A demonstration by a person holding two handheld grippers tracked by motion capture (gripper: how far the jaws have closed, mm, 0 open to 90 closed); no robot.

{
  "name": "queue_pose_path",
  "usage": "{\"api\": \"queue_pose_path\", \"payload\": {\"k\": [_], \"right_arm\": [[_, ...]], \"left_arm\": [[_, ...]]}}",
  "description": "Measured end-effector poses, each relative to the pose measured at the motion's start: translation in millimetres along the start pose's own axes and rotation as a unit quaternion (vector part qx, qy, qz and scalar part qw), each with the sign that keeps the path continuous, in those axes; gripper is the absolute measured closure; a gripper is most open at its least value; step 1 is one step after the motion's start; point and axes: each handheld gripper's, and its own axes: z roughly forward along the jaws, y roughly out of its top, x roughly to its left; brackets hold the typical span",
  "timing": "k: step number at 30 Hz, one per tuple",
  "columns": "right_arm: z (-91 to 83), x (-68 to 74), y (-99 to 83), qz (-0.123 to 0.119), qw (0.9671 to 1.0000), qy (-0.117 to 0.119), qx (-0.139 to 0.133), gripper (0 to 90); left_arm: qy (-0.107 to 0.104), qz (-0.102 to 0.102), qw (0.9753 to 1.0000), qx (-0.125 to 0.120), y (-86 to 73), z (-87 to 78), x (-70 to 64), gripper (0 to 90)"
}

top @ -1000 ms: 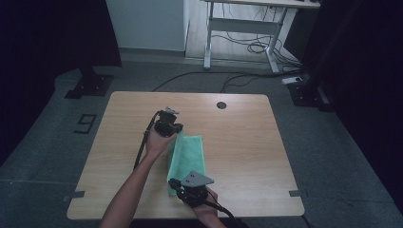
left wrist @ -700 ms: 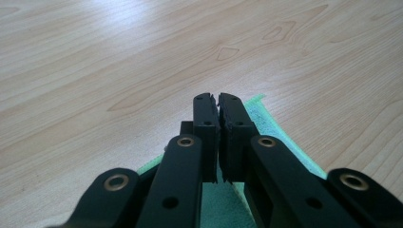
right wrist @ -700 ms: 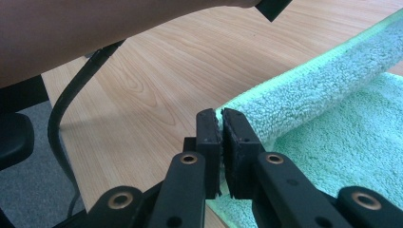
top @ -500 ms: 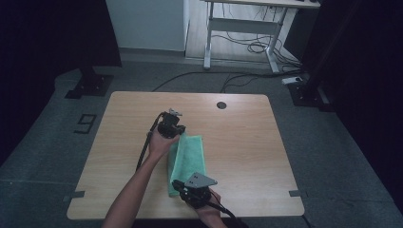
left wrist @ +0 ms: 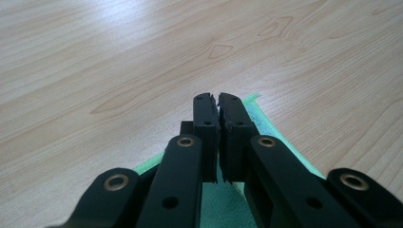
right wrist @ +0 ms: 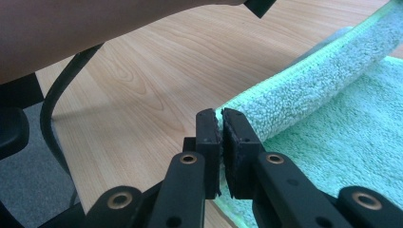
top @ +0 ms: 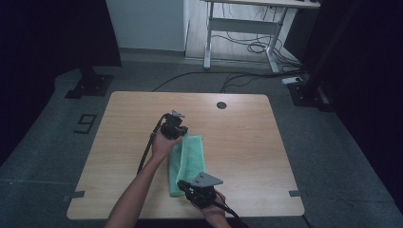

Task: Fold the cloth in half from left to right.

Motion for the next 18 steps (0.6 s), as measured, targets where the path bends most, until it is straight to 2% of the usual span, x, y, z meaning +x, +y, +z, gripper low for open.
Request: {"api": "queue_pose_path", "payload": {"k": [2, 18], "right_arm": [[-0.5, -2.3, -1.1, 0.007, 1.0000, 0.003, 0.000, 85.1], [-5.8, -8.6, -7.6, 0.008, 0.9999, -0.009, 0.003, 85.0]], "left_arm": [[0.000, 0.000, 1.0000, 0.002, 0.2, 1.0, 0.3, 86.5], [-0.002, 0.007, 1.0000, 0.002, 1.8, 8.7, -6.2, 86.5]]}}
